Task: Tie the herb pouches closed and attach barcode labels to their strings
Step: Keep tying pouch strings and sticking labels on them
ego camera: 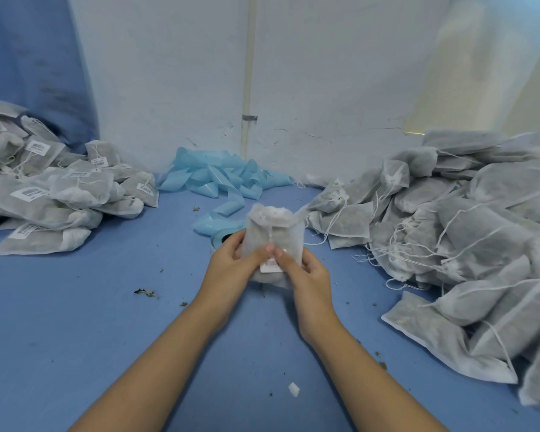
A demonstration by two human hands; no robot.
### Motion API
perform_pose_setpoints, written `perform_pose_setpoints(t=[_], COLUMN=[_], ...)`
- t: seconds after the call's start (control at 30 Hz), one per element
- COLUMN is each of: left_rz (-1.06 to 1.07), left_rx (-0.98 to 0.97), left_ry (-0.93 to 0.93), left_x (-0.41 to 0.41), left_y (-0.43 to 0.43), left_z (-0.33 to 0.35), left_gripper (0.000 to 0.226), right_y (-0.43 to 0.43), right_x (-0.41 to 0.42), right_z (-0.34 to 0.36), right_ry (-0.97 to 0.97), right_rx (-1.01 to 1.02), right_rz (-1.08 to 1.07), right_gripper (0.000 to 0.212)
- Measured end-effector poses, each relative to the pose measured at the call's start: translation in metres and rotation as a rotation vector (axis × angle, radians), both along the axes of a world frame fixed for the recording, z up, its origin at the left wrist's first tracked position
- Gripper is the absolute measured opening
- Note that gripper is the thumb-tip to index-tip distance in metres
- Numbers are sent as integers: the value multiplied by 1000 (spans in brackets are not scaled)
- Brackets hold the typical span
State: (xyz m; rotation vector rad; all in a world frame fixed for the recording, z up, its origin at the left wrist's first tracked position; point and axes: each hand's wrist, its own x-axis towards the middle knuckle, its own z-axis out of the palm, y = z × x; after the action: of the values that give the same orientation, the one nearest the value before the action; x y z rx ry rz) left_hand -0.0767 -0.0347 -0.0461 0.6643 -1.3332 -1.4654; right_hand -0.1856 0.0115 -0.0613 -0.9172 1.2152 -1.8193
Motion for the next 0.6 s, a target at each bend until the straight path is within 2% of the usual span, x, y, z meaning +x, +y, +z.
perform_pose_setpoints(t=[0.13, 0.23, 0.33, 0.4, 0.5, 0.53, 0.57, 0.6], left_rz=[-123, -172, -230, -233, -182, -139, -75, -21], left_rx=[113, 216, 275, 249, 109, 88, 109, 190], left_ry=[-84, -28, 4, -72, -271, -267, -174, 22], left_x=[0, 3, 5, 7, 6, 6, 5, 7], left_y=[-1, -4, -6, -6, -3, -2, -3, -5], left_z=[-8, -9, -6, -4, -2, -1, 4, 9], left_gripper=[17, 13, 25, 23, 25, 27, 27, 23], right_y=[-1, -1, -1, -1, -2, -2, -2, -2], right_x=[-5, -3, -3, -4, -6, -6, -6, -6], right_z=[1, 2, 2, 2, 2, 3, 3, 5], right_ry=[-142, -193, -254, -273, -262, -257, -251, -245], right_rx=[9, 10, 6, 3, -2, 4, 20, 43], right_rz=[-30, -13, 9, -4, -28, -29, -31, -32], right_gripper=[15, 18, 20, 20, 17, 19, 22, 26])
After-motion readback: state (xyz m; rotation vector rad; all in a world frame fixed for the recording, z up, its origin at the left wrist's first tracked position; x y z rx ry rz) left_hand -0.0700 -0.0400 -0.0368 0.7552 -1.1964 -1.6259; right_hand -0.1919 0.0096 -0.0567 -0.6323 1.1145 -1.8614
